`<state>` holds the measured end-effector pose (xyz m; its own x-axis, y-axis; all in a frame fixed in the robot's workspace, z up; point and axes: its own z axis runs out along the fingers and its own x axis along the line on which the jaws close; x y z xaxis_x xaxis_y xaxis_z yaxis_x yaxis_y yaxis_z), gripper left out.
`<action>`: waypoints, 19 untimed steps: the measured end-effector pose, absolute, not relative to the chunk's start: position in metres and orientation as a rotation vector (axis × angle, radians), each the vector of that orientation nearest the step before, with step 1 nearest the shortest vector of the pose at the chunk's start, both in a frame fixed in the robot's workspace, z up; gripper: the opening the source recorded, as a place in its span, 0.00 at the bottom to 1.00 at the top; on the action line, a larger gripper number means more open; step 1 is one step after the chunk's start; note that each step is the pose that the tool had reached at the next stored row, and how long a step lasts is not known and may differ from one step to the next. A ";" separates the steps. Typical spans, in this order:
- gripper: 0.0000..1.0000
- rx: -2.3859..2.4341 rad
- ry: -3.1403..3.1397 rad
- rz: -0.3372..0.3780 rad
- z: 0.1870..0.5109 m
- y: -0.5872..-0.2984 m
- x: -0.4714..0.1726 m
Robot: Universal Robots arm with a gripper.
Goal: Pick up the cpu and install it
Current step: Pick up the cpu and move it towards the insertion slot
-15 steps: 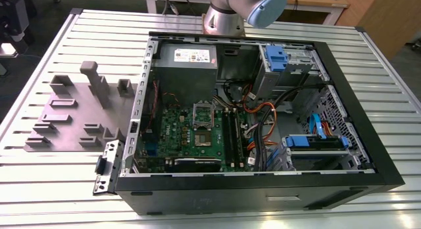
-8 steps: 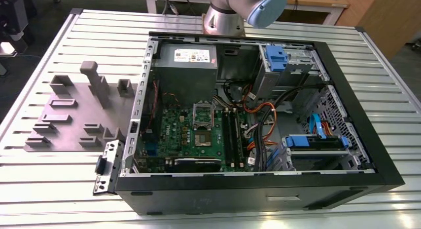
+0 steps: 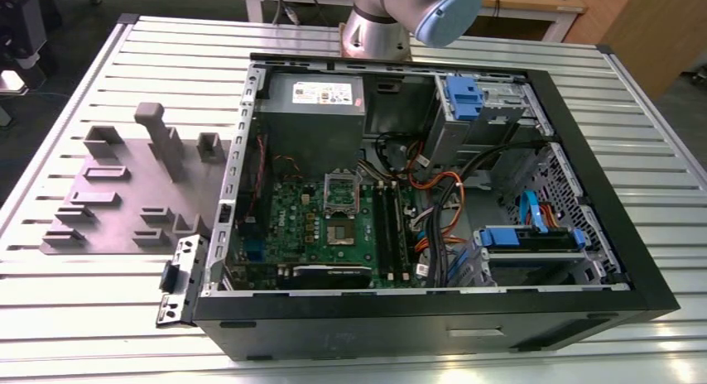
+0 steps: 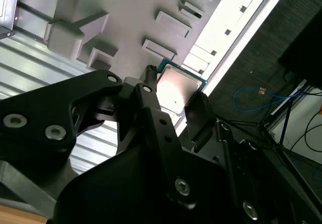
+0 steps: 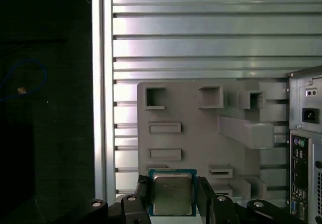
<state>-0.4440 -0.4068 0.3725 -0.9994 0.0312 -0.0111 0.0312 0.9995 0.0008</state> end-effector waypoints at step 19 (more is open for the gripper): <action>0.47 0.049 3.130 0.001 0.380 -0.407 -0.444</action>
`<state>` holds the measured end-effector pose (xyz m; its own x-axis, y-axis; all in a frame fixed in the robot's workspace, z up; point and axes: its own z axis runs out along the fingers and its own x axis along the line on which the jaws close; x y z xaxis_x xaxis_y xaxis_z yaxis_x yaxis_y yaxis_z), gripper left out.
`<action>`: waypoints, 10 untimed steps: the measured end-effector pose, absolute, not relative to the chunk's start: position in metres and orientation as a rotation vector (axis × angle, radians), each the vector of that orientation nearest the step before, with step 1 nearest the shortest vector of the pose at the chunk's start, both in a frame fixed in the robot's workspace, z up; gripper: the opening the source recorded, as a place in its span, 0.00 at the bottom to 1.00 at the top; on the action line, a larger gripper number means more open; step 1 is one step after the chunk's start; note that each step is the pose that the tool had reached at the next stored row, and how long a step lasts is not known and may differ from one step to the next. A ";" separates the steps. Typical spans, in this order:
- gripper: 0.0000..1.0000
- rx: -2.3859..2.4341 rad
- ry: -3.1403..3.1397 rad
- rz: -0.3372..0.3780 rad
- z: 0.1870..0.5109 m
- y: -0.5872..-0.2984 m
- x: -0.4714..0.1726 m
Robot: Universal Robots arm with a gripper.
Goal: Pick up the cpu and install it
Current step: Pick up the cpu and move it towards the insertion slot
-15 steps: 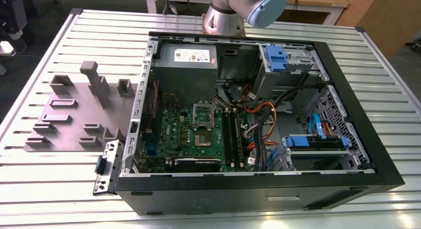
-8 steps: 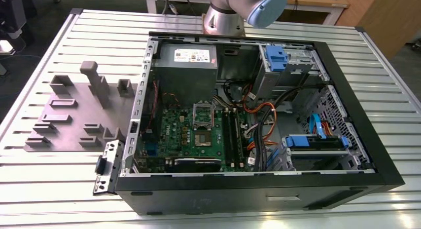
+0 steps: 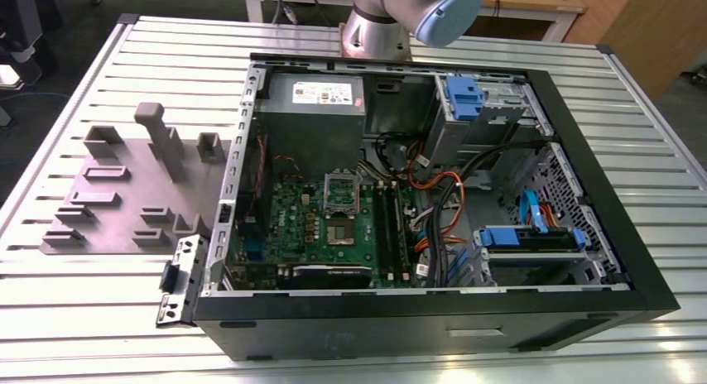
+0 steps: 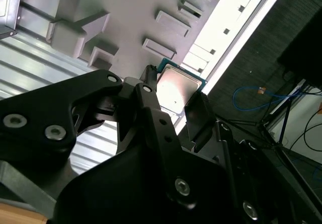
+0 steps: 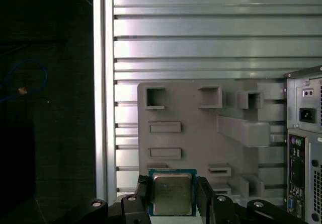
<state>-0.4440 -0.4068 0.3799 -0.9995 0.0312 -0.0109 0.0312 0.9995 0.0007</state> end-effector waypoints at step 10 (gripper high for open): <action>0.47 0.049 3.130 0.001 0.384 -0.407 -0.444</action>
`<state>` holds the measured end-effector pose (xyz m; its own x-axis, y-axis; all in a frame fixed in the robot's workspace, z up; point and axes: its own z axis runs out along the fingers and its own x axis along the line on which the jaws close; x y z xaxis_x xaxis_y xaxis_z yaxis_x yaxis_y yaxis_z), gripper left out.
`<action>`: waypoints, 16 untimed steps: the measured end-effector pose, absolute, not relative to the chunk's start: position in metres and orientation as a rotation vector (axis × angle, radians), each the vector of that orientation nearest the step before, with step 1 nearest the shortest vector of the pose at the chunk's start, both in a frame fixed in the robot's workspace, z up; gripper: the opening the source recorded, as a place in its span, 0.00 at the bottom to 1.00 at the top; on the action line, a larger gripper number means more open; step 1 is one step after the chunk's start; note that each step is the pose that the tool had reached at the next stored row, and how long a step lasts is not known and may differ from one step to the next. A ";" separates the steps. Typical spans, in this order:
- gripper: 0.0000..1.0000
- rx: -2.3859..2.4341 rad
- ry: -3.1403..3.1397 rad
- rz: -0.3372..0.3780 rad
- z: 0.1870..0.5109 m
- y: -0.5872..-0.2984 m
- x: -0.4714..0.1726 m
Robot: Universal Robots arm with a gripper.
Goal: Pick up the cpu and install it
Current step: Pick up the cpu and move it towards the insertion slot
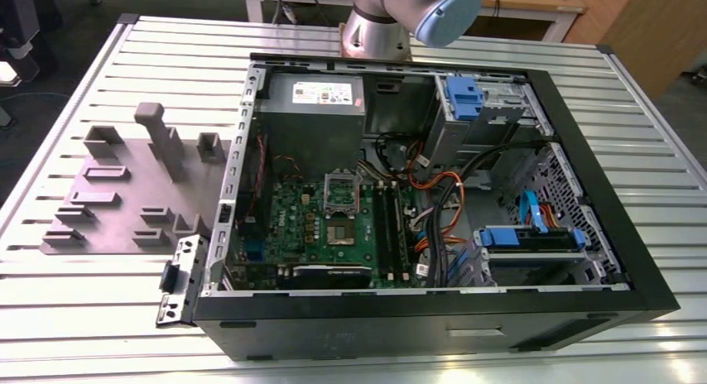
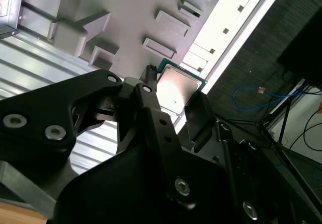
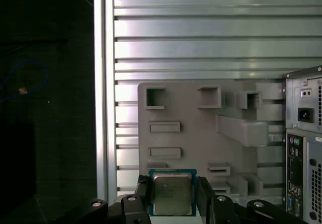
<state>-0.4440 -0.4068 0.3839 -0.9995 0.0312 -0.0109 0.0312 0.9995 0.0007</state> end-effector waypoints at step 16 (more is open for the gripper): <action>0.47 0.050 3.130 0.001 0.391 -0.407 -0.444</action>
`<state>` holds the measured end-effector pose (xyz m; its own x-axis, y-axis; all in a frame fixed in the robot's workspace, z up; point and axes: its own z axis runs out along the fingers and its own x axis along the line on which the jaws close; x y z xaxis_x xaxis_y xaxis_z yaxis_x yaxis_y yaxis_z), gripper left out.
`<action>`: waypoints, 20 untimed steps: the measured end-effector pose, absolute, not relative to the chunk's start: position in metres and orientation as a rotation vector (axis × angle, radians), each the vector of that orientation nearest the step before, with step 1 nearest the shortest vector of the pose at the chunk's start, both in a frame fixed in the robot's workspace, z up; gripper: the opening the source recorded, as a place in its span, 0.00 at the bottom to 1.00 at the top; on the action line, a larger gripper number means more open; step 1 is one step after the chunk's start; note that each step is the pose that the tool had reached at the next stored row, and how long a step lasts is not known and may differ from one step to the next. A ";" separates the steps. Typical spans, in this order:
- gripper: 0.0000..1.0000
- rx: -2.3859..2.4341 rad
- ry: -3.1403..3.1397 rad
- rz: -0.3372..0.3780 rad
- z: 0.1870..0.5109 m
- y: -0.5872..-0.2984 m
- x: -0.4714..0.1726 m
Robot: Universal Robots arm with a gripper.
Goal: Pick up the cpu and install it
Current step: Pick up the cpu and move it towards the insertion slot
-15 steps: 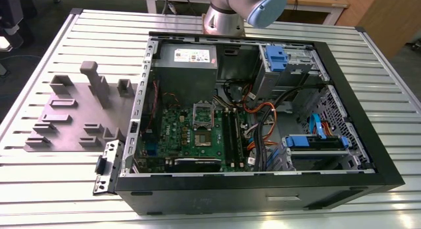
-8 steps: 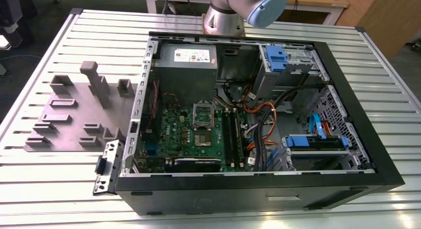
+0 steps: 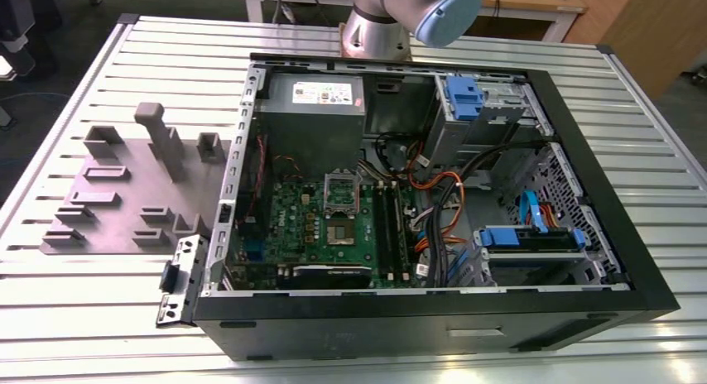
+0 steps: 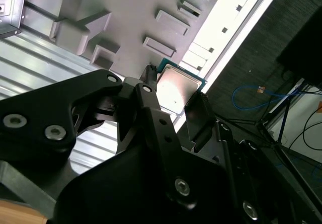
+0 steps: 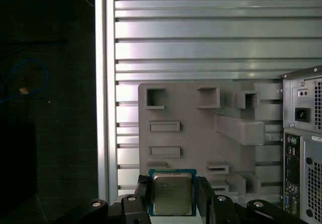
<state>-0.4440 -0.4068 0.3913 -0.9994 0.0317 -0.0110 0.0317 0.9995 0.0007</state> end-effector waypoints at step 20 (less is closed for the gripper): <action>0.47 0.050 3.130 0.001 0.394 -0.407 -0.439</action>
<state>-0.4389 -0.4068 0.3938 -0.9994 0.0318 -0.0110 0.0318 0.9995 0.0007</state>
